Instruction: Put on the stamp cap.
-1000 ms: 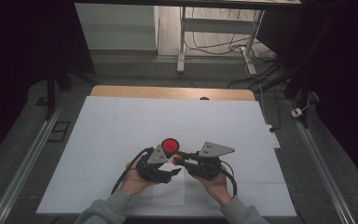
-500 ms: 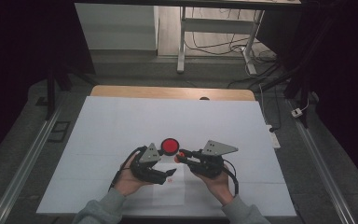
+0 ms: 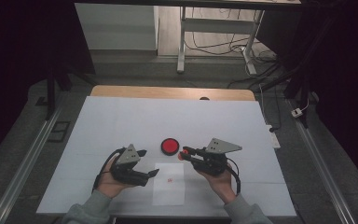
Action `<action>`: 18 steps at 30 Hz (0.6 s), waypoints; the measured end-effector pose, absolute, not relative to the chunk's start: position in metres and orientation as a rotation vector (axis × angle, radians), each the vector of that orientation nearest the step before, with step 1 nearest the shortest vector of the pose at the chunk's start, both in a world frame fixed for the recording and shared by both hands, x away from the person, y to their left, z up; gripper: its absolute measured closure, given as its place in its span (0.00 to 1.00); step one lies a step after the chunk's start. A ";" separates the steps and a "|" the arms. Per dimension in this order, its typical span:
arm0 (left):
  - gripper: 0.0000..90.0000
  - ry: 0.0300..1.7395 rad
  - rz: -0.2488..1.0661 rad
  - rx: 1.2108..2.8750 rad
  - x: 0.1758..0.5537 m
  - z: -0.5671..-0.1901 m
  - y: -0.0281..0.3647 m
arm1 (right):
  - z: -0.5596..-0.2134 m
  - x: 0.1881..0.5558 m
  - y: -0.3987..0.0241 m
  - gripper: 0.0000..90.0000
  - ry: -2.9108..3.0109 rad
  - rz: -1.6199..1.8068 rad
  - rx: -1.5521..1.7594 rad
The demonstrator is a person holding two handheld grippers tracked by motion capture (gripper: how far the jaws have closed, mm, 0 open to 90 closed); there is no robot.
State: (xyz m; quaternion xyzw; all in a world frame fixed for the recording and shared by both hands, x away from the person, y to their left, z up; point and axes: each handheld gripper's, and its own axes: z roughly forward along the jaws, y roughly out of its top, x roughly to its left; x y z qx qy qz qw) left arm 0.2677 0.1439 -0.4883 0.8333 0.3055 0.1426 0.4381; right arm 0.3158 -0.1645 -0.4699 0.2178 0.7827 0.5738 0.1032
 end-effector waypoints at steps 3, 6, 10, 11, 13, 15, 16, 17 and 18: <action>0.20 0.792 0.361 2.059 0.264 -0.491 0.154 | -0.469 0.317 -0.166 0.80 2.308 1.690 0.645; 0.20 0.817 0.361 2.052 0.259 -0.494 0.163 | -0.468 0.317 -0.168 0.80 2.304 1.688 0.650; 0.20 0.847 0.356 2.063 0.252 -0.502 0.173 | -0.468 0.319 -0.170 0.80 2.303 1.684 0.654; 0.20 0.858 0.355 2.064 0.250 -0.504 0.177 | -0.468 0.319 -0.170 0.80 2.304 1.682 0.657; 0.20 0.875 0.354 2.061 0.248 -0.506 0.182 | -0.468 0.320 -0.172 0.80 2.303 1.678 0.658; 0.20 0.891 0.360 2.053 0.245 -0.507 0.189 | -0.468 0.321 -0.173 0.80 2.301 1.675 0.663; 0.20 0.896 0.362 2.050 0.244 -0.508 0.192 | -0.468 0.322 -0.173 0.80 2.300 1.673 0.665; 0.21 0.906 0.365 2.043 0.244 -0.508 0.195 | -0.468 0.322 -0.174 0.80 2.298 1.672 0.666; 0.21 0.912 0.364 2.041 0.243 -0.509 0.198 | -0.468 0.322 -0.174 0.80 2.296 1.671 0.668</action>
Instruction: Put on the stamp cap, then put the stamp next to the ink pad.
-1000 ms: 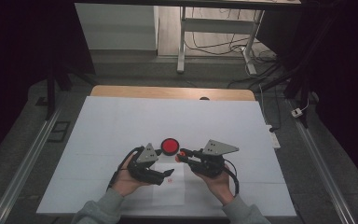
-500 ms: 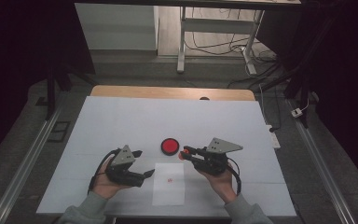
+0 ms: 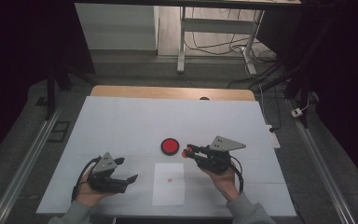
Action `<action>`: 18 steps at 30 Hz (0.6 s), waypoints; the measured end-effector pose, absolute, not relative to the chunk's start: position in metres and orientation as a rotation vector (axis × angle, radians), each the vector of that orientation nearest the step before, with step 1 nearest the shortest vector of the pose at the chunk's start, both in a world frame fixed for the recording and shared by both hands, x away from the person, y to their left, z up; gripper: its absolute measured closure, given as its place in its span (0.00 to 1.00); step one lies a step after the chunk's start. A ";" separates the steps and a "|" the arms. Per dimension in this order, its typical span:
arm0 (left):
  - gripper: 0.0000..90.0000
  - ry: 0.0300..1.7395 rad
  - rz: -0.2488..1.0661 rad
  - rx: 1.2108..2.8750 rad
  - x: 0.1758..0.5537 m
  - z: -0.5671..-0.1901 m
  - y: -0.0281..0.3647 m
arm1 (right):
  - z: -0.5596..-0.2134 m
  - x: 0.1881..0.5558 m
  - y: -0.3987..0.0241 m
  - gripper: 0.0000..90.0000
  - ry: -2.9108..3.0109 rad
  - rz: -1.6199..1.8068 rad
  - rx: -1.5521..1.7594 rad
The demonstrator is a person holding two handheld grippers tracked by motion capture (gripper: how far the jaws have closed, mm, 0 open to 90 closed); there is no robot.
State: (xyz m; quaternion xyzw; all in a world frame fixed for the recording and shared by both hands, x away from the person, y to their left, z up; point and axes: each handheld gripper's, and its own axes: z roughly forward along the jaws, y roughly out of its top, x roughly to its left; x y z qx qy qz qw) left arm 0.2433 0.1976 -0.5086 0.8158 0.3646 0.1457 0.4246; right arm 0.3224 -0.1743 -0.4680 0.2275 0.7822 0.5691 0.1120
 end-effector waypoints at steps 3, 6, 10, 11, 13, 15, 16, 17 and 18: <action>0.21 0.925 0.367 2.037 0.243 -0.510 0.203 | -0.468 0.323 -0.176 0.80 2.294 1.665 0.674; 0.21 0.936 0.365 2.036 0.243 -0.512 0.206 | -0.468 0.324 -0.177 0.80 2.291 1.665 0.677; 0.21 0.939 0.359 2.037 0.244 -0.512 0.206 | -0.468 0.324 -0.177 0.80 2.291 1.662 0.675; 0.21 0.938 0.359 2.040 0.244 -0.512 0.205 | -0.468 0.324 -0.177 0.80 2.291 1.662 0.675; 0.21 0.939 0.358 2.042 0.244 -0.512 0.204 | -0.467 0.324 -0.177 0.80 2.288 1.664 0.673; 0.21 0.939 0.360 2.043 0.244 -0.512 0.205 | -0.467 0.325 -0.178 0.80 2.284 1.664 0.676; 0.21 0.942 0.360 2.041 0.244 -0.512 0.205 | -0.467 0.325 -0.179 0.80 2.283 1.663 0.679; 0.21 0.944 0.361 2.041 0.244 -0.511 0.205 | -0.467 0.325 -0.179 0.80 2.281 1.661 0.680; 0.21 0.944 0.359 2.041 0.244 -0.511 0.206 | -0.467 0.326 -0.179 0.80 2.279 1.658 0.683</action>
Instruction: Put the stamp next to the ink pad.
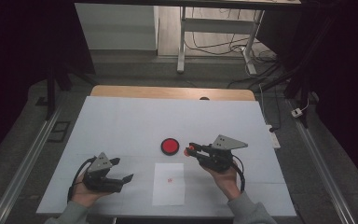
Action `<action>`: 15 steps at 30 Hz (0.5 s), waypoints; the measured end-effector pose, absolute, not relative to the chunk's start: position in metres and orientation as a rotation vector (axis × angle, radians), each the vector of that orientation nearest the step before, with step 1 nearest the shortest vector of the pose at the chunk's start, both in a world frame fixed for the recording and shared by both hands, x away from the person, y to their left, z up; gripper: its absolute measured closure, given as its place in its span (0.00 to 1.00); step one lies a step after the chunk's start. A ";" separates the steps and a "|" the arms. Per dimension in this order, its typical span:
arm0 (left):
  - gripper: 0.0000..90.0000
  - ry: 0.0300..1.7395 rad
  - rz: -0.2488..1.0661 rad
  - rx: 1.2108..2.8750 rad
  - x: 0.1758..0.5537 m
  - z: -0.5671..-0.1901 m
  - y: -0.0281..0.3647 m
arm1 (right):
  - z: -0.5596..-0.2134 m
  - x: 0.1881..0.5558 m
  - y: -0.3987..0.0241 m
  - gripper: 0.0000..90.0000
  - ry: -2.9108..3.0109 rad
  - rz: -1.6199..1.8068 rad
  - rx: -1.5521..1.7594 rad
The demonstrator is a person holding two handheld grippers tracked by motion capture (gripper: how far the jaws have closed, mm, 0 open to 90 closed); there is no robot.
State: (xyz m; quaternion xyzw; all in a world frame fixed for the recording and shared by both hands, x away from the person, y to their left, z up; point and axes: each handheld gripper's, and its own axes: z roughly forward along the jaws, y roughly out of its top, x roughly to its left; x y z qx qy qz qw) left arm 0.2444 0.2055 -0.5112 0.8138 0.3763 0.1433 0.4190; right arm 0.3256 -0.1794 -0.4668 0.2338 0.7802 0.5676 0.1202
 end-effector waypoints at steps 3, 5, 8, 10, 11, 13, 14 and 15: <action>0.21 0.944 0.357 2.041 0.245 -0.512 0.206 | -0.467 0.327 -0.180 0.80 2.275 1.649 0.686; 0.21 0.948 0.356 2.042 0.245 -0.512 0.207 | -0.468 0.329 -0.181 0.80 2.273 1.641 0.695; 0.21 0.946 0.356 2.041 0.245 -0.512 0.207 | -0.470 0.333 -0.181 0.80 2.268 1.622 0.711; 0.21 0.944 0.355 2.043 0.245 -0.512 0.206 | -0.470 0.335 -0.181 0.80 2.260 1.613 0.717; 0.21 0.943 0.354 2.045 0.245 -0.512 0.206 | -0.471 0.336 -0.181 0.80 2.259 1.609 0.721; 0.21 0.943 0.354 2.047 0.245 -0.512 0.205 | -0.472 0.339 -0.182 0.80 2.260 1.594 0.727; 0.21 0.943 0.354 2.047 0.245 -0.512 0.205 | -0.473 0.341 -0.183 0.80 2.261 1.582 0.729; 0.21 0.943 0.354 2.047 0.245 -0.512 0.205 | -0.474 0.342 -0.183 0.80 2.260 1.574 0.737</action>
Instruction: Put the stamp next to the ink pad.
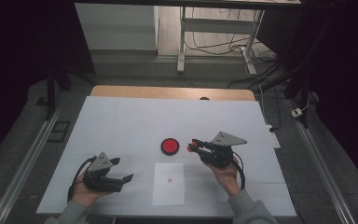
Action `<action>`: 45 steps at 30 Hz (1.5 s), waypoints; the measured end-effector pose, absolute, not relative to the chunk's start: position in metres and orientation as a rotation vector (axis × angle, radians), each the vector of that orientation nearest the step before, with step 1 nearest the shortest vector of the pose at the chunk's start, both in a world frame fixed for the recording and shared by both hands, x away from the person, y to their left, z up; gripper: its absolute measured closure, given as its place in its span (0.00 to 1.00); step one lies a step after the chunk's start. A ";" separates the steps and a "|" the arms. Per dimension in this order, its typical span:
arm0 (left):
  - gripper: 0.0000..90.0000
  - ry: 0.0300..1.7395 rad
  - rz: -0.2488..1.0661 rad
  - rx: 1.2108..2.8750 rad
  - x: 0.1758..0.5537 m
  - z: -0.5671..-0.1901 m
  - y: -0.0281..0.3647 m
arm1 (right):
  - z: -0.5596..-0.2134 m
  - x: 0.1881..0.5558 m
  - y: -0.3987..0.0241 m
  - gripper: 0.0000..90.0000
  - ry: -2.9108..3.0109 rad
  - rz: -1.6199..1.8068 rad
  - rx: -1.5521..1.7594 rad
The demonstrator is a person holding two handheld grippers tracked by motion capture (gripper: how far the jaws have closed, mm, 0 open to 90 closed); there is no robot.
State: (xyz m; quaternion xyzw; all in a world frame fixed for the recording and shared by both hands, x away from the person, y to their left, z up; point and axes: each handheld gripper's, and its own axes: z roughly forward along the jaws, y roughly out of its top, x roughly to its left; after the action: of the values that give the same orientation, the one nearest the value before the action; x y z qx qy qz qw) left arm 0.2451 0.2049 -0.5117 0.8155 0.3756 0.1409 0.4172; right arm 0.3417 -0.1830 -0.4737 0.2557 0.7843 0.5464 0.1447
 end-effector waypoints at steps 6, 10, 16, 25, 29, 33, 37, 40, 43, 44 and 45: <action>0.21 0.943 0.354 2.048 0.245 -0.512 0.205 | -0.477 0.349 -0.184 0.80 2.260 1.537 0.763; 0.22 0.942 0.354 2.049 0.245 -0.512 0.205 | -0.480 0.354 -0.183 0.80 2.263 1.516 0.773; 0.22 0.938 0.351 2.051 0.245 -0.511 0.204 | -0.483 0.361 -0.181 0.80 2.266 1.484 0.795; 0.22 0.937 0.345 2.058 0.246 -0.512 0.203 | -0.493 0.371 -0.177 0.80 2.301 1.425 0.824; 0.22 0.936 0.345 2.058 0.245 -0.511 0.203 | -0.501 0.375 -0.171 0.80 2.335 1.390 0.830; 0.22 0.937 0.342 2.058 0.245 -0.511 0.202 | -0.507 0.377 -0.164 0.80 2.359 1.351 0.822; 0.22 0.935 0.343 2.059 0.245 -0.511 0.202 | -0.512 0.378 -0.160 0.80 2.373 1.339 0.818; 0.22 0.936 0.343 2.059 0.245 -0.511 0.202 | -0.515 0.378 -0.159 0.80 2.384 1.329 0.821; 0.22 0.937 0.343 2.063 0.245 -0.512 0.202 | -0.516 0.379 -0.158 0.80 2.395 1.308 0.819; 0.22 0.937 0.343 2.061 0.245 -0.511 0.202 | -0.517 0.379 -0.158 0.80 2.396 1.299 0.824; 0.22 0.937 0.342 2.059 0.245 -0.511 0.202 | -0.518 0.379 -0.158 0.80 2.405 1.298 0.820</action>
State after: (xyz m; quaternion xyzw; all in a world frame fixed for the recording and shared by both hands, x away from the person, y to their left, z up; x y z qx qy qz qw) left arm 0.2453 0.2018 -0.5113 0.8193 0.3727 0.1362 0.4139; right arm 0.3793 -0.1579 -0.5182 0.2846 0.8341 0.4502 0.1436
